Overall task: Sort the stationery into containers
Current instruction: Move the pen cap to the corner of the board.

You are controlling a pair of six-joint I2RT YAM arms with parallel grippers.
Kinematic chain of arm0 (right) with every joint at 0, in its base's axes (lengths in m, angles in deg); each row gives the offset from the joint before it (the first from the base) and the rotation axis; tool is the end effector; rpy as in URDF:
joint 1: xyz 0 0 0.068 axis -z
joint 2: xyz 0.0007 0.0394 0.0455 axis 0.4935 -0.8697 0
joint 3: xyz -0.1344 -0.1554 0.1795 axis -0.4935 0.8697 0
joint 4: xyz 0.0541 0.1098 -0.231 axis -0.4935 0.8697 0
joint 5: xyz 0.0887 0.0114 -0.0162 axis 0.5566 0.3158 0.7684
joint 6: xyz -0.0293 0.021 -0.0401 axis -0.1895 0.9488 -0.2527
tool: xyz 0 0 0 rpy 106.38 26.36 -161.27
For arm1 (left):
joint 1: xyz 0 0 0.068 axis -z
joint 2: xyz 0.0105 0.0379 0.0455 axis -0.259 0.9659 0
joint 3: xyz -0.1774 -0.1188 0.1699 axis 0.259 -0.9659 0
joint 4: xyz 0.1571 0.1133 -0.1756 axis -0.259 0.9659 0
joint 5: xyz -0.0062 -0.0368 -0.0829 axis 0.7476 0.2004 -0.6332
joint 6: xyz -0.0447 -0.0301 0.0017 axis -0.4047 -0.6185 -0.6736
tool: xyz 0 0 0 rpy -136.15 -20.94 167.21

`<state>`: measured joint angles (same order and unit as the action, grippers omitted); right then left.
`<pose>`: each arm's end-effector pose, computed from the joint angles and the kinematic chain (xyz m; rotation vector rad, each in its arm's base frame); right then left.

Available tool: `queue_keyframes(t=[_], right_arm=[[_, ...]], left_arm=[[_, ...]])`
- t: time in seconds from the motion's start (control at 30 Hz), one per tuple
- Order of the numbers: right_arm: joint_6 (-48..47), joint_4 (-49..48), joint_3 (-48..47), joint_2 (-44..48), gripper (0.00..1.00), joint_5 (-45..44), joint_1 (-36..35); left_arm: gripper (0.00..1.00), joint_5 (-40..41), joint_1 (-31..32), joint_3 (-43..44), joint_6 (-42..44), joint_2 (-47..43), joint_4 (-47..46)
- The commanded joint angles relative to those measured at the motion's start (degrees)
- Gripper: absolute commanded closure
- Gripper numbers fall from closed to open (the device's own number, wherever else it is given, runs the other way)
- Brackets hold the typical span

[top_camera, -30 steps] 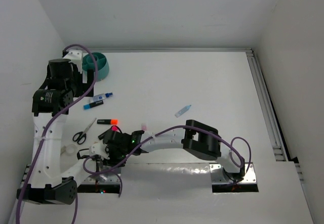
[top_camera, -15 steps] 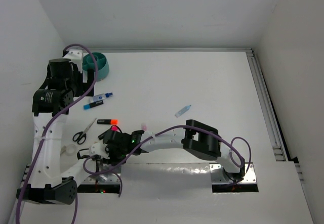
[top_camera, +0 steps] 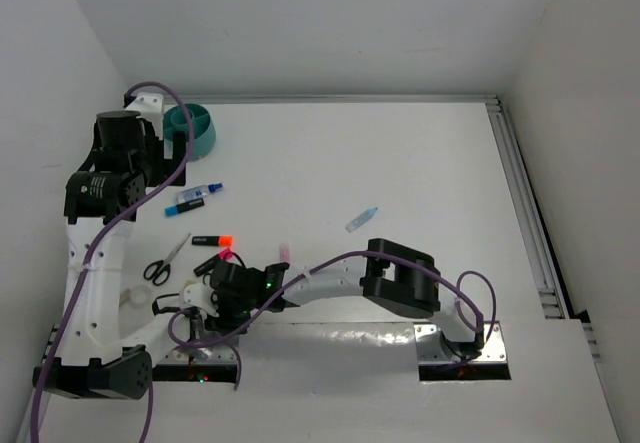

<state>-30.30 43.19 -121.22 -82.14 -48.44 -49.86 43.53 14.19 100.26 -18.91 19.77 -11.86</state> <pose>0.0758 0.4673 0.1396 -1.8169 1.7450 0.9690 0.1769 0.0111 0.4261 0.0635 2.2193 0.3861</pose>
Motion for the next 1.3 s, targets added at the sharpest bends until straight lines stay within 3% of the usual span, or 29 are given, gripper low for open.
queue_keyframes(t=[0.0,0.4,0.57,0.93,1.13,1.27], right_arm=[[1.7,3.61,2.07,-1.4,0.6,-1.77,-1.42],[1.0,3.17,3.57,-2.28,0.53,-10.3,-1.33],[0.73,3.17,5.06,-2.37,0.66,-9.96,-1.33],[2.75,-0.52,11.03,1.5,0.61,-8.72,-1.16],[3.72,-0.78,11.48,2.03,0.76,-10.57,-0.72],[4.6,-0.61,12.0,2.64,1.0,-12.06,-0.1]], left_arm=[[0.0,0.48,-0.59,2.82,0.05,-0.13,-2.07],[0.0,0.22,-0.59,3.7,0.58,0.04,-2.24],[0.0,1.97,-0.59,5.1,0.4,-0.05,-2.95],[0.0,5.49,-0.59,0.54,1.45,0.22,-5.67],[0.0,4.53,-0.5,1.41,1.28,0.57,-5.58],[0.0,4.44,-0.59,1.85,1.45,0.57,-5.41]])
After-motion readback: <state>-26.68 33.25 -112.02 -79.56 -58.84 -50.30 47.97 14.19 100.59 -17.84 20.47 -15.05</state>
